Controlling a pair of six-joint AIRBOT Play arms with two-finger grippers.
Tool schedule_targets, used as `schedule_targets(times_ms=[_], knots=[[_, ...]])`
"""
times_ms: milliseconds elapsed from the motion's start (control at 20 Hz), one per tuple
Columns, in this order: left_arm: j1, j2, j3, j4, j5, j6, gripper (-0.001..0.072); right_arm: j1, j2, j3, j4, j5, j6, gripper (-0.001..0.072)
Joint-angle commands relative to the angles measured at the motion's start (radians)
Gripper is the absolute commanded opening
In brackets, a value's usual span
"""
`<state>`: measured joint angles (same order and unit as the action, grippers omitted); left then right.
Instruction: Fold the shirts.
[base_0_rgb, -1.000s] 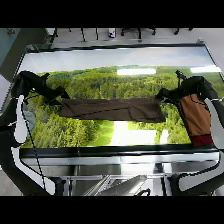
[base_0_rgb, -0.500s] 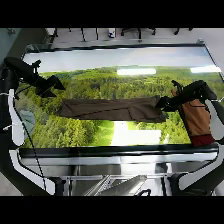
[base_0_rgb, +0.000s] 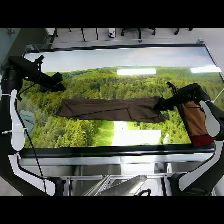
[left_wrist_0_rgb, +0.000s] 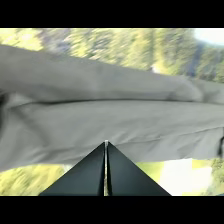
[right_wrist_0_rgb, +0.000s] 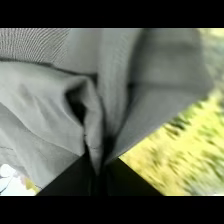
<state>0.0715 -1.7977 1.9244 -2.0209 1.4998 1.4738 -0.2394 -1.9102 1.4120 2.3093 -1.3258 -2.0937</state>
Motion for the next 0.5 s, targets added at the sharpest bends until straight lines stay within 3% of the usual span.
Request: schedule_targets(times_ms=[0,250,450], knots=[[-0.077,0.002,-0.002,0.002,-0.093,-0.002,0.0021,0.032,-0.002,0.001,0.026,-0.002,-0.031,0.0028],[-0.234,-0.018,-0.002,0.004,-0.174,0.003,0.0021,0.013,0.083,0.004,0.026,-0.029,-0.015,0.0027],[-0.417,-0.136,-0.002,0.002,-0.238,0.02,0.0021,-0.011,0.235,0.053,0.033,-0.11,0.003,0.0027]])
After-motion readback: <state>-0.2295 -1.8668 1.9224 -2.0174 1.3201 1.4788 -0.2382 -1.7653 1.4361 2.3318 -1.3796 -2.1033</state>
